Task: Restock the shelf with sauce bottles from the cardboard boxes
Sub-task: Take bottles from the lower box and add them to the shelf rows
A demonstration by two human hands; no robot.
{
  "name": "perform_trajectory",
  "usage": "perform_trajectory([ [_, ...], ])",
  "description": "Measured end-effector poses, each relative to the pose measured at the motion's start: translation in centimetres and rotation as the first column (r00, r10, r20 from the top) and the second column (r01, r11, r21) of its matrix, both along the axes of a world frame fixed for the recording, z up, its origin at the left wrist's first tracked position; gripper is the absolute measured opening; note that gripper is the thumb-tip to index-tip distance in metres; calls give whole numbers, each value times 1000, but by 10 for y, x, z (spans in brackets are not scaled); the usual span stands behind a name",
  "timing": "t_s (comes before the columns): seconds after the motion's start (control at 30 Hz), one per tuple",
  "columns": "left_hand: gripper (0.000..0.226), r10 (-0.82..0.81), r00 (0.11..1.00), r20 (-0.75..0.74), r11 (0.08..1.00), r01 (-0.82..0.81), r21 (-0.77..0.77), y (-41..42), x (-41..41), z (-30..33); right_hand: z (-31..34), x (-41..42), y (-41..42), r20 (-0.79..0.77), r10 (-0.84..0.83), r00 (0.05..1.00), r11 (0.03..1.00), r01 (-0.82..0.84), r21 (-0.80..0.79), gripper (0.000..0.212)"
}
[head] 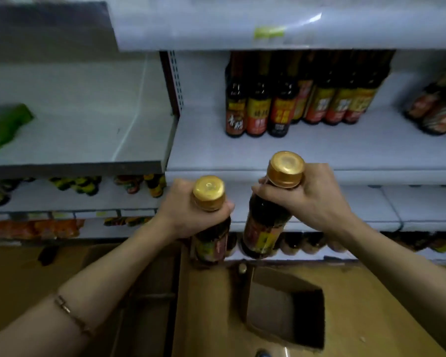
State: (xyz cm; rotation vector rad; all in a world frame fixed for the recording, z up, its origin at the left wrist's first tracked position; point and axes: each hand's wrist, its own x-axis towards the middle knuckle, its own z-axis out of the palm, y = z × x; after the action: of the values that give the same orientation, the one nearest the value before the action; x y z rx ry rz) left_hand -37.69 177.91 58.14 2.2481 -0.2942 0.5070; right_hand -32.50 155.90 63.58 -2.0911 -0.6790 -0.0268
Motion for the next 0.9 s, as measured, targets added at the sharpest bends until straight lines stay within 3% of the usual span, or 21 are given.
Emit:
perform_trajectory([
  [0.2,57,-132,987,96,990,137,-45,-15,23,112,91,-11,-20,137,-161,977,984,147,103,32],
  [0.37,48,-306,940,148,931,328,-157,-54,37,191,166,-17,-49,217,-296,930,950,262,171,37],
  [0.47,44,-406,898,170,894,429,-131,-90,51,226,201,-26,-75,271,-373,887,924,328,198,37],
  [0.6,22,-531,823,203,815,562,-145,-144,64,268,237,-35,-120,303,-484,821,874,433,223,30],
  [0.9,19,-699,675,236,646,738,-197,-288,58,323,287,-73,-254,317,-683,658,727,652,214,26],
])
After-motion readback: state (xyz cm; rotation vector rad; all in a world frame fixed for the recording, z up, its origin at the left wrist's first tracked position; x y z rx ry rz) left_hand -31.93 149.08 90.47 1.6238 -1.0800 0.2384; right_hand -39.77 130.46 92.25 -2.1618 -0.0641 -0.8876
